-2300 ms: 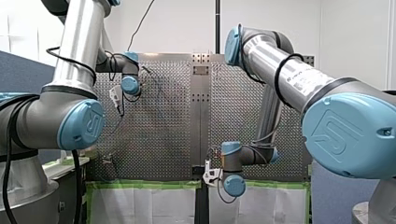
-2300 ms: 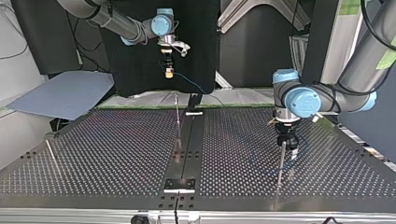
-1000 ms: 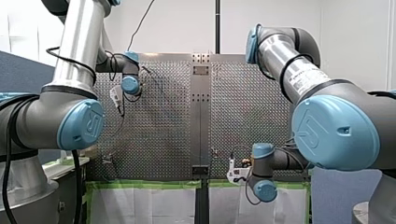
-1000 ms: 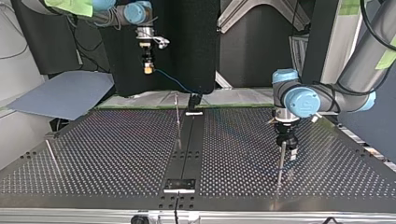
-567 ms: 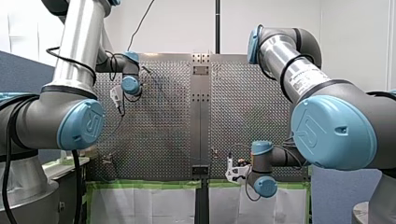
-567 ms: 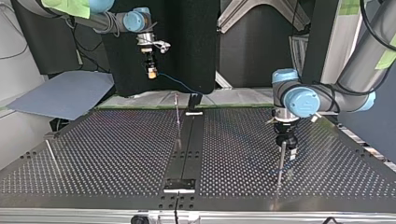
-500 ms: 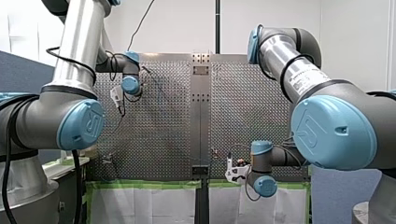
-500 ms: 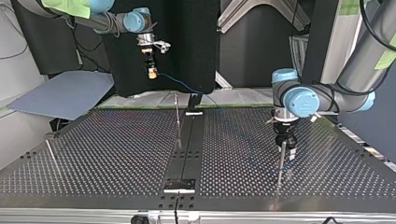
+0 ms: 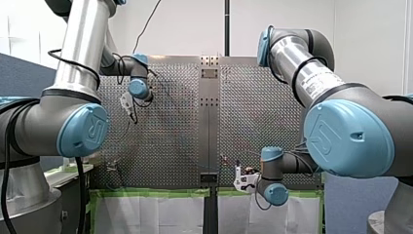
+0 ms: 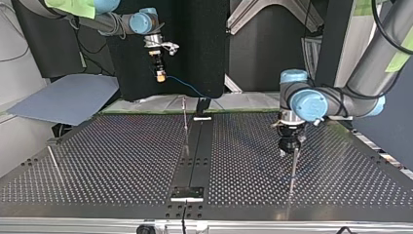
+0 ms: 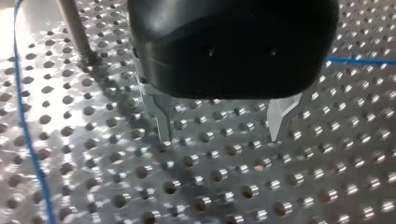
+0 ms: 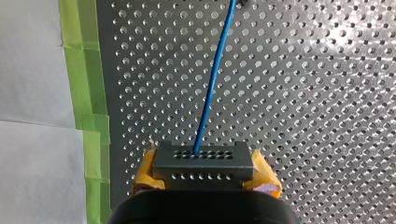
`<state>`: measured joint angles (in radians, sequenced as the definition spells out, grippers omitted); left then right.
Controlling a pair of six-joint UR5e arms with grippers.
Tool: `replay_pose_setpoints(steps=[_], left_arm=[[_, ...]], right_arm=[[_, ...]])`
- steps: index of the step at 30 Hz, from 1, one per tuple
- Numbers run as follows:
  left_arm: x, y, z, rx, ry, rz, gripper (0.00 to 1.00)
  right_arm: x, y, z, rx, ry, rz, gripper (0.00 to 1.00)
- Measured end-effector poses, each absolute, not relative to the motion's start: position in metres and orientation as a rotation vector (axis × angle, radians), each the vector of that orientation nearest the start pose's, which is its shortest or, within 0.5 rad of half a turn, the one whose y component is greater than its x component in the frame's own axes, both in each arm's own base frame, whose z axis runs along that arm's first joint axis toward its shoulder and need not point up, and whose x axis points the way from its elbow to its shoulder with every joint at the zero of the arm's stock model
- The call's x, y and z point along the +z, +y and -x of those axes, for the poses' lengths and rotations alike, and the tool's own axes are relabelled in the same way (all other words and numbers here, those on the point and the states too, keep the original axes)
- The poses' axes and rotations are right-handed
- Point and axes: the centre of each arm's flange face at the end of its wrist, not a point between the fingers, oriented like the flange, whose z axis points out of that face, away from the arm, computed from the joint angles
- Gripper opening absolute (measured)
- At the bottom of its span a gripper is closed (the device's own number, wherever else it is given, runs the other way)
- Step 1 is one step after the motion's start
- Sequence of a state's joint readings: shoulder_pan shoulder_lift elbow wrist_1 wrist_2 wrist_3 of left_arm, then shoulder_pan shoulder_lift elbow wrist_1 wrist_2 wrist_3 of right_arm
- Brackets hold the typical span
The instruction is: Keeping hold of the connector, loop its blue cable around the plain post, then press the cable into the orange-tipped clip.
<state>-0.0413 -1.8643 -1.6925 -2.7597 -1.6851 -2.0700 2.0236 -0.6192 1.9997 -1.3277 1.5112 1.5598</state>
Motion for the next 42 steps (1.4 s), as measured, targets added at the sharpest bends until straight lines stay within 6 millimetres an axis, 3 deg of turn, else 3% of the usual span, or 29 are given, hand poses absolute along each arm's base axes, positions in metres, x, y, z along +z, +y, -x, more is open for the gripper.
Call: replay_pose_setpoints(steps=[14,33,36,42], left_arm=[[0.317,-0.166,-0.517,-0.337,1.575,0.331,1.00],[0.308,-0.153,-0.415,-0.113,1.747,0.301,1.00],[0.318,-0.152,-0.407,-0.090,1.750,0.278,1.00],[0.358,-0.148,-0.401,-0.024,1.706,0.257,1.00]], right_arm=[[-0.081,-0.401,-0.350,1.527,-0.938,-1.634,0.00],[-0.083,-0.399,-0.349,1.513,-0.943,-1.650,0.00],[-0.083,-0.399,-0.349,1.513,-0.942,-1.650,0.00],[-0.083,-0.399,-0.349,1.513,-0.943,-1.649,0.00]])
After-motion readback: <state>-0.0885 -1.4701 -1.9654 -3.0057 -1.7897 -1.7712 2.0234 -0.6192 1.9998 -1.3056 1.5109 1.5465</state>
